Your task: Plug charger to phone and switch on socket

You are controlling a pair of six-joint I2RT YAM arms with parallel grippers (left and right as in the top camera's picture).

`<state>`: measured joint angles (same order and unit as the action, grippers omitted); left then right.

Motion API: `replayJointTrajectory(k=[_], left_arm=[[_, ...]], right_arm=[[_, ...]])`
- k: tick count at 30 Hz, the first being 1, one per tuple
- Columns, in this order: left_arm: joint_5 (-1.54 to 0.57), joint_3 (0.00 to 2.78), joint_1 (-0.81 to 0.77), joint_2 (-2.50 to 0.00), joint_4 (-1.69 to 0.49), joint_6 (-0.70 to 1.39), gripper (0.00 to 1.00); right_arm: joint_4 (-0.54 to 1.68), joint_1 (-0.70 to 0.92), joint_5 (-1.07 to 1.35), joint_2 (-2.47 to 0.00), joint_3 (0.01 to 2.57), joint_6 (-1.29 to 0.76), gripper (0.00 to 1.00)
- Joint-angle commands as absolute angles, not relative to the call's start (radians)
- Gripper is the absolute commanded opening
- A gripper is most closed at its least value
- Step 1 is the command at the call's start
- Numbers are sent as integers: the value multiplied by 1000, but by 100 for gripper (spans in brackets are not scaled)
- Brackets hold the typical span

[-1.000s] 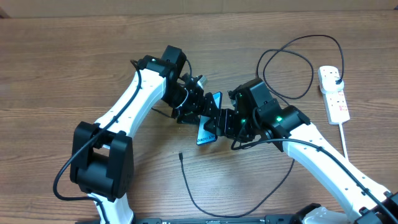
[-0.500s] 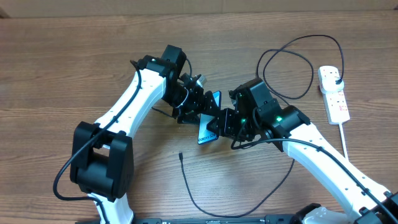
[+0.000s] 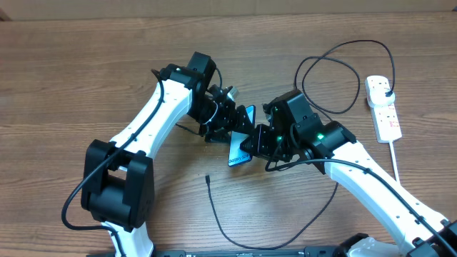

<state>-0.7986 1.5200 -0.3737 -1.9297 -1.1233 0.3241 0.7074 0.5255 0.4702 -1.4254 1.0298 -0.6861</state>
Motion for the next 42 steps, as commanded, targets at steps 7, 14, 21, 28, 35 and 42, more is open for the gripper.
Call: replayJointTrajectory(k=[7, 14, 21, 28, 35, 42], left_arm=[[-827, 1540, -381, -1907, -1112, 330, 76], [-846, 1540, -374, -1907, -1109, 286, 77], [-1065, 1540, -333, -1907, -1069, 111, 77], [-1229, 1540, -281, -1907, -1002, 39, 77], [-1490, 1540, -252, -1907, -959, -86, 76], [-1546, 1540, -245, -1907, -960, -114, 70]], right_arm=[[704, 529, 464, -1429, 1026, -688, 4], [700, 506, 471, -1428, 1027, -688, 4], [646, 447, 625, -1423, 1028, -680, 4], [551, 419, 752, -1423, 1028, -676, 4], [465, 418, 826, -1423, 1028, -673, 4], [393, 418, 874, -1423, 1028, -673, 4]])
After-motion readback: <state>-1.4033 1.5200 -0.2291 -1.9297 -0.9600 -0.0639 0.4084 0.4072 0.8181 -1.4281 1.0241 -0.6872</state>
